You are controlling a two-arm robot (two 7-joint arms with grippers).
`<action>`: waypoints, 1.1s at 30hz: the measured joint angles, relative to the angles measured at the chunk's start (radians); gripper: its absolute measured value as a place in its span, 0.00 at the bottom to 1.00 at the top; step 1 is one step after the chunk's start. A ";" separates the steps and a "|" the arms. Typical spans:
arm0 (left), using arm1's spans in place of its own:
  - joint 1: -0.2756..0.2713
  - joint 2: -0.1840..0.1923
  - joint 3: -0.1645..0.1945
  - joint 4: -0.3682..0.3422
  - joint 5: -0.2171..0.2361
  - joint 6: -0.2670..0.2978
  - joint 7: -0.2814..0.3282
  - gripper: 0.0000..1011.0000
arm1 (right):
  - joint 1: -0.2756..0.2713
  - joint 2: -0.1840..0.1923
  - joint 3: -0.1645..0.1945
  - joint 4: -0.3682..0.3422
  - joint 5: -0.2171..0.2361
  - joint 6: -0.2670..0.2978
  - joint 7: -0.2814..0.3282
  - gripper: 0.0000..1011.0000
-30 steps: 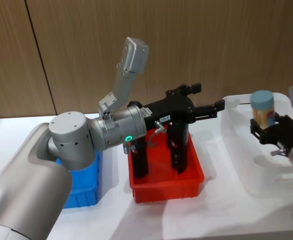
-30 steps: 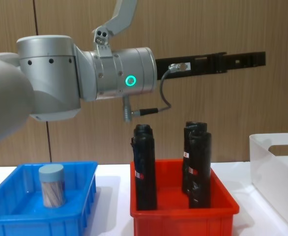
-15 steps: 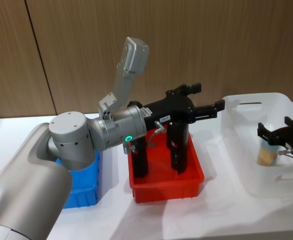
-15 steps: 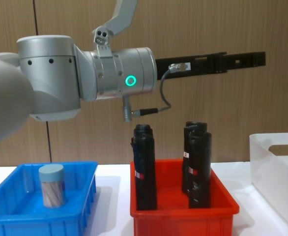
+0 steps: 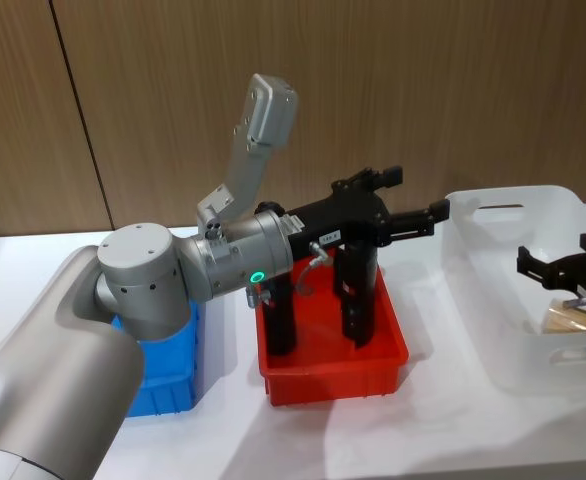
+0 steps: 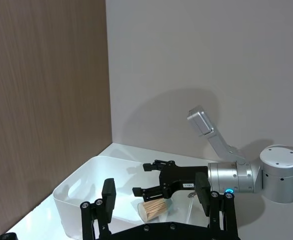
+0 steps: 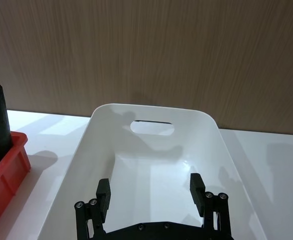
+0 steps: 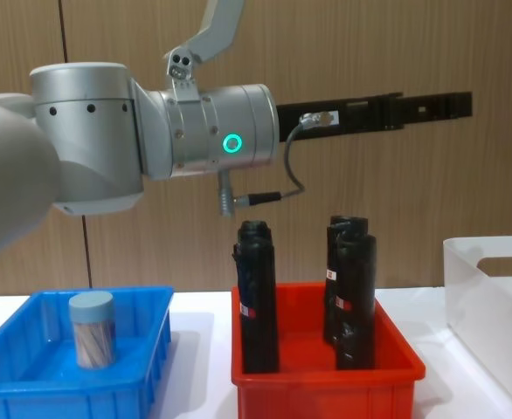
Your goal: Pick the cotton swabs from the blue box and place them into the white box.
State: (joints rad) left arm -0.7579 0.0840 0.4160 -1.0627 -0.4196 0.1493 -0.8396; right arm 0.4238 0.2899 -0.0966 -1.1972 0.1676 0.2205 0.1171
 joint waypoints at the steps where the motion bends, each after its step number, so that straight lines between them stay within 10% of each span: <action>1: 0.000 0.000 0.000 0.000 0.000 0.000 0.000 0.99 | 0.000 0.000 0.001 0.000 0.000 -0.001 0.000 0.99; 33: 0.047 0.027 0.003 -0.050 0.019 -0.012 0.075 0.99 | -0.063 0.009 -0.010 -0.080 0.022 -0.036 0.000 0.99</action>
State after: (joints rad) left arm -0.7110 0.1105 0.4189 -1.1132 -0.4008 0.1372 -0.7650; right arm 0.3612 0.2993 -0.1062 -1.2768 0.1895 0.1849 0.1174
